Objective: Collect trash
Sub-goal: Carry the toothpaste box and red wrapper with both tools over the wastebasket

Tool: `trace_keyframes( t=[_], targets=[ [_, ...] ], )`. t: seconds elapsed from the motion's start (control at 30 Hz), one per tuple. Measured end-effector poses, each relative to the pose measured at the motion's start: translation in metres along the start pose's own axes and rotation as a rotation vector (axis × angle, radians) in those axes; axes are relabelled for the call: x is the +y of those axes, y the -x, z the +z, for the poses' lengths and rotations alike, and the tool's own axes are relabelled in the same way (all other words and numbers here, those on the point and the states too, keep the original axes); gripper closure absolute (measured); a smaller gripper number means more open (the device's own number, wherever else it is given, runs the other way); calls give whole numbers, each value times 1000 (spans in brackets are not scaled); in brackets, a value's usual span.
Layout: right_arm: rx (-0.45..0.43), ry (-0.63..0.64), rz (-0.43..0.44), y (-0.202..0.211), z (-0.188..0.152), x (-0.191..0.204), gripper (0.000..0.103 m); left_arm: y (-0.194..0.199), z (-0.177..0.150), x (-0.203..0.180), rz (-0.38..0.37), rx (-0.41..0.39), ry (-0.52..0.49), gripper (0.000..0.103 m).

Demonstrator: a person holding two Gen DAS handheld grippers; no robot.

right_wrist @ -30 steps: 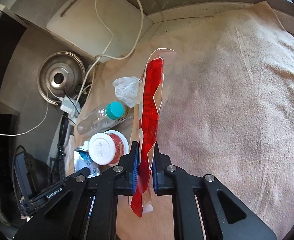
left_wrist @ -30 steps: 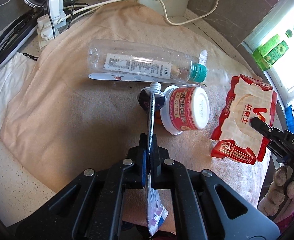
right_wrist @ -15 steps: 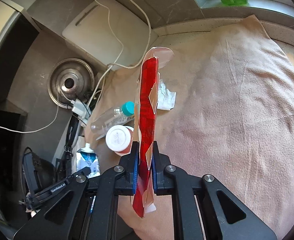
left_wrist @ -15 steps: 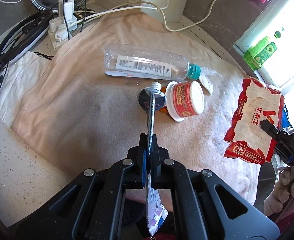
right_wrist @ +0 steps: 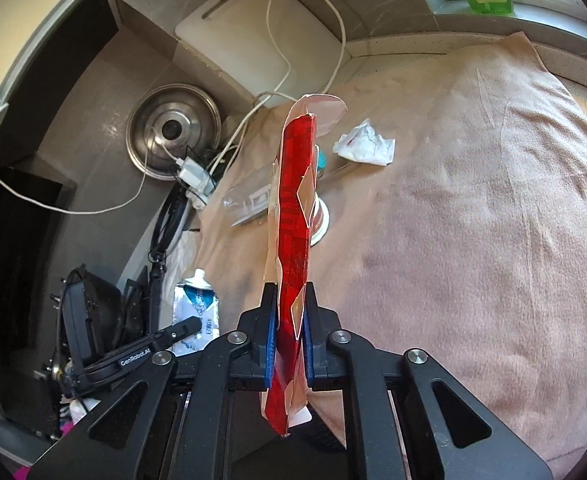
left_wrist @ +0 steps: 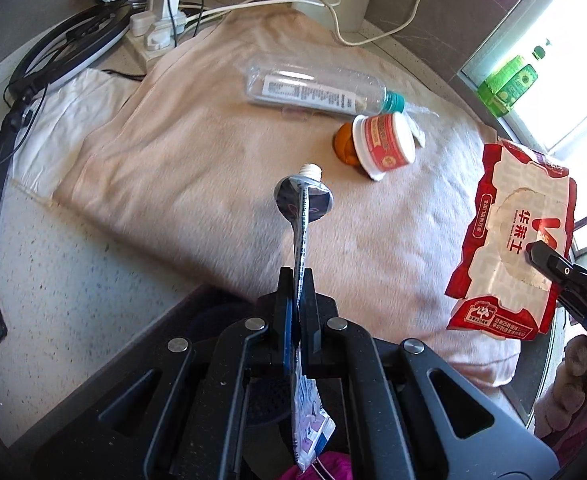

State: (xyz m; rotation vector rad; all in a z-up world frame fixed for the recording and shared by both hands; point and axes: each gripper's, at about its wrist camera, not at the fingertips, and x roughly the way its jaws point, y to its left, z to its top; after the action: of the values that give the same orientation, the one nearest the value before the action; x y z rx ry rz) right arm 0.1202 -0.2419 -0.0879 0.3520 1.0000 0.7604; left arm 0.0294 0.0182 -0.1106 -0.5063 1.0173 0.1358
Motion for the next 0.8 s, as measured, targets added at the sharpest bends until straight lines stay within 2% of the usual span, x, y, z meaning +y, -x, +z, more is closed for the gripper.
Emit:
trace_keyframes(
  t=[0.4, 0.8],
  targets=[
    [100, 66, -8, -20, -68, 37, 94, 7, -61, 35, -3, 53, -1, 103],
    [209, 128, -59, -59, -137, 55, 94, -21, -110, 58, 16, 165, -2, 103]
  ],
)
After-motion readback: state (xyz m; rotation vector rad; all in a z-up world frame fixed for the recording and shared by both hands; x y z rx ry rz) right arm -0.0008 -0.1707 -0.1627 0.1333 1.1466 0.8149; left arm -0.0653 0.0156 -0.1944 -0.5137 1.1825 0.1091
